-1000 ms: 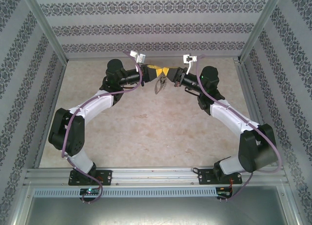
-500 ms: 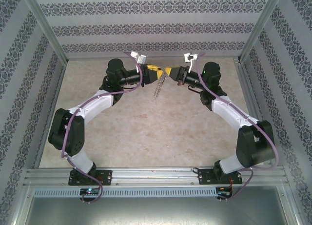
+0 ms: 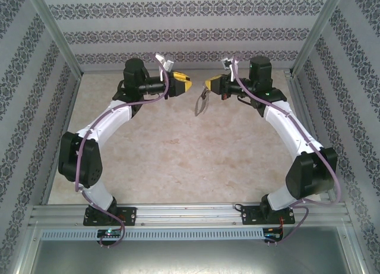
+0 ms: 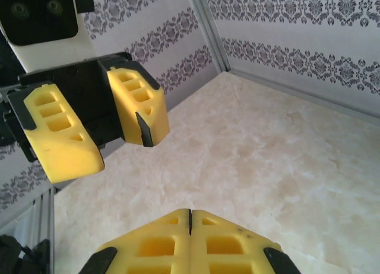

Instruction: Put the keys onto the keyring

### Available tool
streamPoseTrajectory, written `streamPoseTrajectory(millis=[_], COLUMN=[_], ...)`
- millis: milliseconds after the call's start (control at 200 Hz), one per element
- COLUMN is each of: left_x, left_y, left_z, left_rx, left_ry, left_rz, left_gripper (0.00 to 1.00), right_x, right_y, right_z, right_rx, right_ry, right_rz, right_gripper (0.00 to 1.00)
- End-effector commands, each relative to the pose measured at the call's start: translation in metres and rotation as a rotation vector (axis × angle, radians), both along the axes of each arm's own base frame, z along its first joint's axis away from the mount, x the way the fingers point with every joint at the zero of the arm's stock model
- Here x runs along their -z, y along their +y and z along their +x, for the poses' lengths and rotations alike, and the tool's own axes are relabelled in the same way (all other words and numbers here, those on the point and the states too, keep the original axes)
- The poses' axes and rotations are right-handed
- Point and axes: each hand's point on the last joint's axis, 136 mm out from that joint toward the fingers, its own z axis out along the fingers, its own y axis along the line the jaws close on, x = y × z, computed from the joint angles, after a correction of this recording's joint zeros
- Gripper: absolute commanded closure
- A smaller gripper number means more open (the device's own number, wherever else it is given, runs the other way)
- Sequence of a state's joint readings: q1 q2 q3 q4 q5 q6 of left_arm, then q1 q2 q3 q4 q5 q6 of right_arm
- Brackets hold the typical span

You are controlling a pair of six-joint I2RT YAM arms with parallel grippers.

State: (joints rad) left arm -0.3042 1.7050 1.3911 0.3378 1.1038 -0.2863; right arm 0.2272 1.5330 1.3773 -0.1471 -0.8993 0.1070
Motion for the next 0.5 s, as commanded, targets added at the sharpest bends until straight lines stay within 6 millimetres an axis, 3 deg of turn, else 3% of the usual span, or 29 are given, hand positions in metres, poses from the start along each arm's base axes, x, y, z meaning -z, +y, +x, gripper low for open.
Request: streamPoseTrajectory(millis=[0, 495], left_x=[0.006, 0.018], left_y=[-0.001, -0.016], left_z=[-0.003, -0.012], left_rx=[0.072, 0.151], left_ry=[0.003, 0.049], left_rz=[0.025, 0.037], left_gripper=[0.62, 0.64], right_x=[0.005, 0.007], right_y=[0.004, 0.025], right_z=[-0.014, -0.018], right_rx=[-0.065, -0.130], right_ry=[-0.021, -0.012], right_rz=[-0.077, -0.081], right_gripper=[1.00, 1.00])
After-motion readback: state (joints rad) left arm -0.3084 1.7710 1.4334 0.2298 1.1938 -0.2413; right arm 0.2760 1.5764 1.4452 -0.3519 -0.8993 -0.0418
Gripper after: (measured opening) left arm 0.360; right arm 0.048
